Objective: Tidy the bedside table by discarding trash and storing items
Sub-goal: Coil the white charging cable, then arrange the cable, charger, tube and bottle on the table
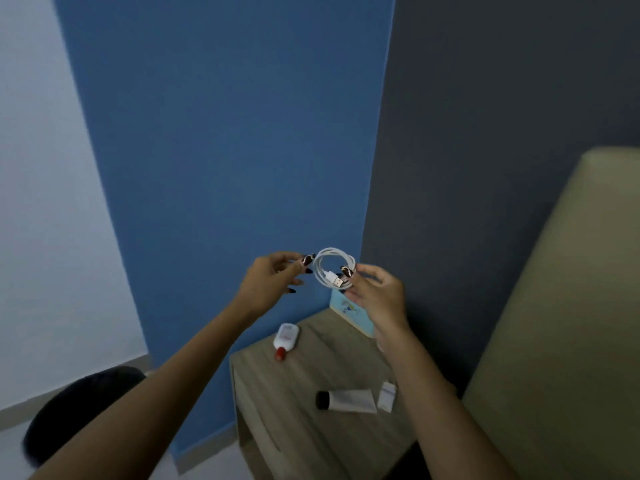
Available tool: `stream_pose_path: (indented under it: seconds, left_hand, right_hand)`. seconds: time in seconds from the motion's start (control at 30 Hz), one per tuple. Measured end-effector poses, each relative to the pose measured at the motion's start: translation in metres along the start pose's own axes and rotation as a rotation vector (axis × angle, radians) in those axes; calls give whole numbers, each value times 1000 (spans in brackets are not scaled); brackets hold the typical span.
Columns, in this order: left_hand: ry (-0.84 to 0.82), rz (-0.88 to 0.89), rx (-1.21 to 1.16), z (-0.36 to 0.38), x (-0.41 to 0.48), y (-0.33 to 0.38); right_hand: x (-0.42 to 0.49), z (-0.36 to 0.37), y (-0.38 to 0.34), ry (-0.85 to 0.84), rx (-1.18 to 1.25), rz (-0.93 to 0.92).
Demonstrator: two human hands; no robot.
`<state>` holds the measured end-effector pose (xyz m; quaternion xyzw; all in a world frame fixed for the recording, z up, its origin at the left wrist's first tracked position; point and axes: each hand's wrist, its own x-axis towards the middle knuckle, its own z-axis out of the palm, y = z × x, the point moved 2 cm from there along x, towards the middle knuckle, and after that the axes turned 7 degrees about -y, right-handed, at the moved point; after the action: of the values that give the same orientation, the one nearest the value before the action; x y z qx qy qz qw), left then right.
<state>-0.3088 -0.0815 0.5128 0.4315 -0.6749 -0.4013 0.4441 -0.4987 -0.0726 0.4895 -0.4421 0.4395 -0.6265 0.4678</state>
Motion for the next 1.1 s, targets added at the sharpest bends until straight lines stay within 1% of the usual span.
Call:
stream_pose_path:
  seconds: [0.13, 0.23, 0.3, 0.4, 0.43, 0.47, 0.5, 0.53, 0.6, 0.7, 0.77, 0.83, 0.9, 0.97, 1.03, 1.1]
  left_hand:
    - [-82, -85, 101, 51, 1, -82]
    - [-169, -154, 121, 91, 1, -143]
    - [-219, -149, 200, 116, 6, -184]
    - [-263, -138, 313, 140, 7, -234]
    - [-254, -95, 401, 144, 8, -247]
    - [-274, 1, 524, 150, 11, -260]
    - [-308, 99, 629, 157, 15, -275]
    - [-372, 125, 689, 162, 17, -286]
    - [-452, 89, 734, 173, 19, -302]
    - [-543, 166, 821, 189, 14, -319]
    - [-571, 186, 826, 193, 10, -325]
    - [-561, 189, 818, 193, 11, -330]
    - [-564, 190, 801, 195, 12, -338]
    - [-563, 212, 824, 195, 12, -332]
    - [-582, 219, 820, 197, 12, -333]
    - [-560, 214, 820, 196, 10, -334]
  right_hand:
    - [0, -87, 81, 269, 25, 193]
    - [1, -145, 138, 473, 81, 289]
    - [7, -178, 173, 601, 111, 328]
    - [18, -212, 211, 714, 143, 357]
    - [23, -221, 222, 739, 153, 355]
    - [30, -227, 231, 776, 136, 368]
    - [39, -235, 243, 792, 119, 358]
    - [46, -238, 249, 817, 95, 367]
    - [55, -247, 264, 857, 18, 392]
    - [60, -250, 280, 892, -3, 405]
    - [59, -256, 292, 912, 12, 420]
    - [59, -258, 298, 936, -11, 460]
    - [57, -261, 306, 970, -138, 458]
    - [58, -261, 303, 956, -236, 423]
    - [58, -261, 309, 944, -302, 428]
    - [57, -263, 313, 933, -334, 449]
